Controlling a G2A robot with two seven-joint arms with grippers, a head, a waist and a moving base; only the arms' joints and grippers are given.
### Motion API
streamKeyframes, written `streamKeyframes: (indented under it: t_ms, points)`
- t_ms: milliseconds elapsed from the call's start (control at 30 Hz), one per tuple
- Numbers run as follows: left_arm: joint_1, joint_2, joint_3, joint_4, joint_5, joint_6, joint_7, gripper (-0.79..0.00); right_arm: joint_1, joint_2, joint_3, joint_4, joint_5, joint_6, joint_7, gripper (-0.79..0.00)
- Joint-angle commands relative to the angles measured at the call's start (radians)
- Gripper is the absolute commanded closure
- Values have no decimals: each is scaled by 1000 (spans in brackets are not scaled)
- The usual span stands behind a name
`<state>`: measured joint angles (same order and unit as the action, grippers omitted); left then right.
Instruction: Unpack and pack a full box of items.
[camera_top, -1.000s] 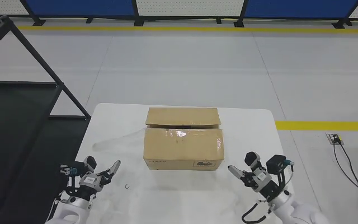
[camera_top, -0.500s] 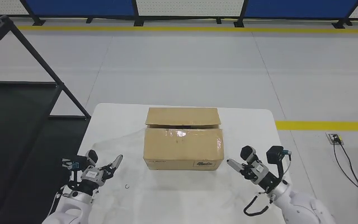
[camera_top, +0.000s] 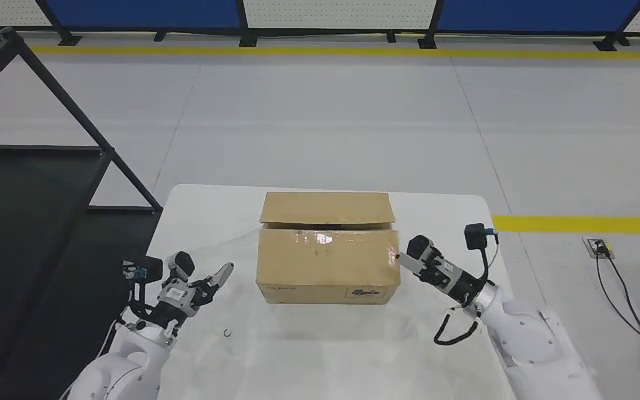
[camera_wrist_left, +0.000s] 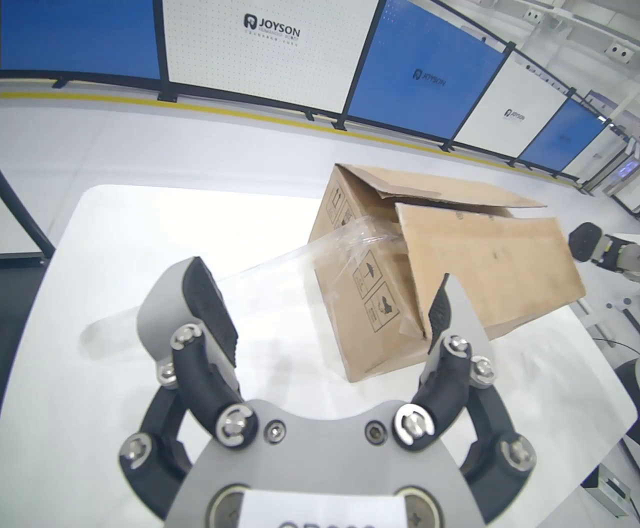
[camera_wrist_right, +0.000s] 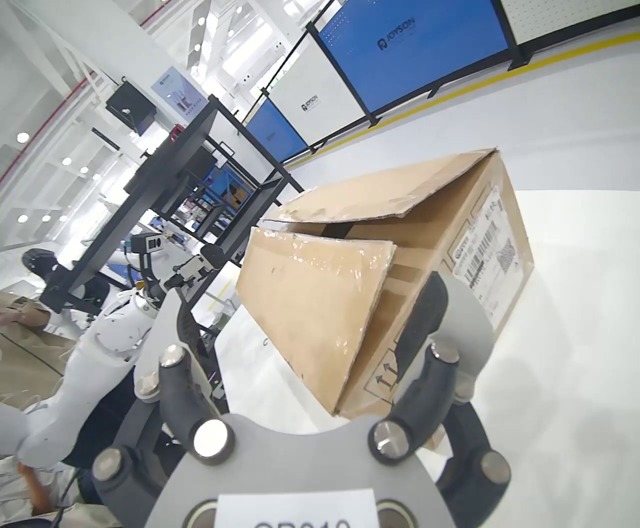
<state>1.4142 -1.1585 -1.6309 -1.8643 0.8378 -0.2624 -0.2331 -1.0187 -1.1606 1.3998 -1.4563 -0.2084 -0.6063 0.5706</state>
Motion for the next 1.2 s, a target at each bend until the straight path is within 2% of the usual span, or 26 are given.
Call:
streamKeyframes:
  t_ms: [0, 333, 633, 1033, 1167]
  points:
    - [-1, 1, -5, -3, -17, -13, -7, -785, 42, 1, -5, 47, 53, -11, 50, -785]
    - [27, 5, -33, -2, -63, -60, -4, -785, 165, 3, -57, 189, 183, -53, 202, -785]
    - [47, 7, -44, -7, -78, -67, -6, -785, 216, 3, -96, 240, 338, -97, 316, -785]
    - [47, 7, -44, -7, -78, -67, -6, -785, 158, 31, -51, 158, 481, -191, 447, -785]
    - [48, 7, -41, -8, -77, -58, -1, -785, 115, 47, -39, 81, 491, -181, 462, -785]
